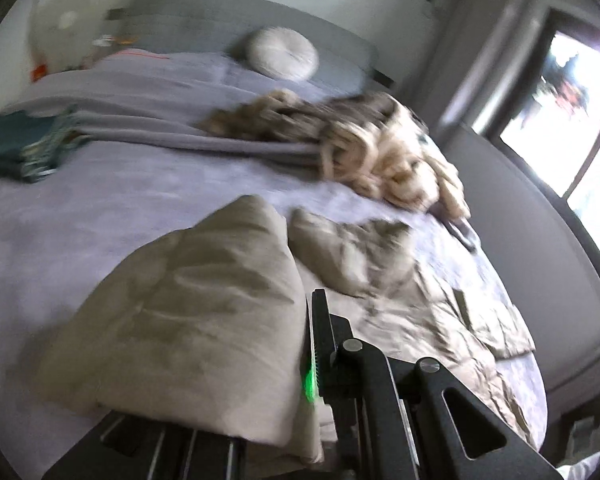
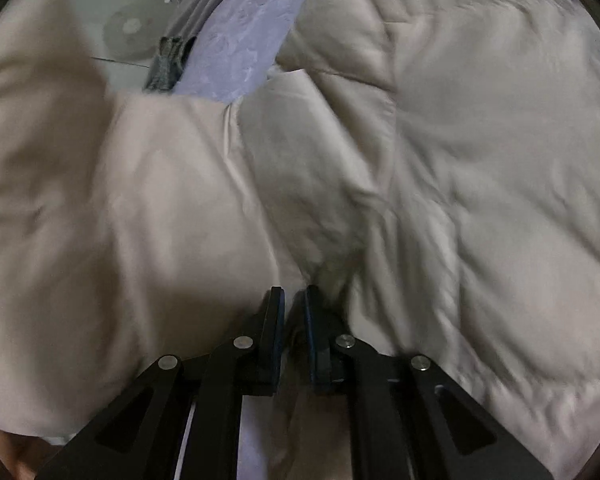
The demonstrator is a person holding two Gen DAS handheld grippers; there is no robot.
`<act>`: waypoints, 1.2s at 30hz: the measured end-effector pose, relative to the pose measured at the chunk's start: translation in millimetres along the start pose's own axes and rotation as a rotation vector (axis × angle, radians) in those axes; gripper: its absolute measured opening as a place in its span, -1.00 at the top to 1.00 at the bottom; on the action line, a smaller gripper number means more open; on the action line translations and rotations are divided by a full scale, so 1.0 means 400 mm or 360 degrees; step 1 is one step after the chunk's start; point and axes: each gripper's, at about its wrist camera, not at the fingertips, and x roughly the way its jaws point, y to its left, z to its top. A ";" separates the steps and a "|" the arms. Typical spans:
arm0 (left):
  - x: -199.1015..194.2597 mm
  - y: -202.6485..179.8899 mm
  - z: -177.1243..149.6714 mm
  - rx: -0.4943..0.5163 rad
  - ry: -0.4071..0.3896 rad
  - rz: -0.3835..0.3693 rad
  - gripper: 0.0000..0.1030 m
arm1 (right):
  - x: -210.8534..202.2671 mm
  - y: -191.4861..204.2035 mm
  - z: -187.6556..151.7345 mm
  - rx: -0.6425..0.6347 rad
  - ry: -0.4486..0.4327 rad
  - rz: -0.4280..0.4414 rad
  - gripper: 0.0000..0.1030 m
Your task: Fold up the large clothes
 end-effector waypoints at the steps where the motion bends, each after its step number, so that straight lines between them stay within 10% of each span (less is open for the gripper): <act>1: 0.025 -0.030 -0.005 0.0035 0.0026 -0.0004 0.78 | -0.032 -0.019 -0.005 0.0037 -0.0014 0.0029 0.82; 13: 0.397 -0.299 -0.236 0.0627 0.0519 0.0346 0.76 | -0.472 -0.246 -0.078 0.0124 -0.0492 -0.0350 0.75; 16: 0.399 -0.318 -0.279 0.0746 0.0471 0.0426 0.34 | -0.485 -0.265 -0.081 0.0151 -0.0508 -0.0370 0.75; 19: 0.354 -0.329 -0.287 0.0758 0.0428 0.0396 -0.81 | -0.499 -0.282 -0.073 0.0190 -0.0507 -0.0346 0.75; 23: 0.263 -0.323 -0.283 0.0761 0.0380 0.0338 -0.82 | -0.544 -0.291 -0.083 0.0144 -0.0519 -0.0414 0.74; 25: 0.189 -0.303 -0.274 0.0720 0.0336 0.0296 -0.82 | -0.572 -0.280 -0.099 0.0041 -0.0522 -0.0527 0.59; 29: 0.056 -0.182 -0.213 0.0522 0.0264 0.0255 -0.82 | -0.593 -0.182 -0.113 -0.0260 -0.0580 -0.0721 -0.40; 36: 0.011 0.229 -0.179 -0.0355 0.0355 0.0230 -0.81 | -0.435 0.084 -0.137 -0.0997 -0.0589 -0.1024 -0.60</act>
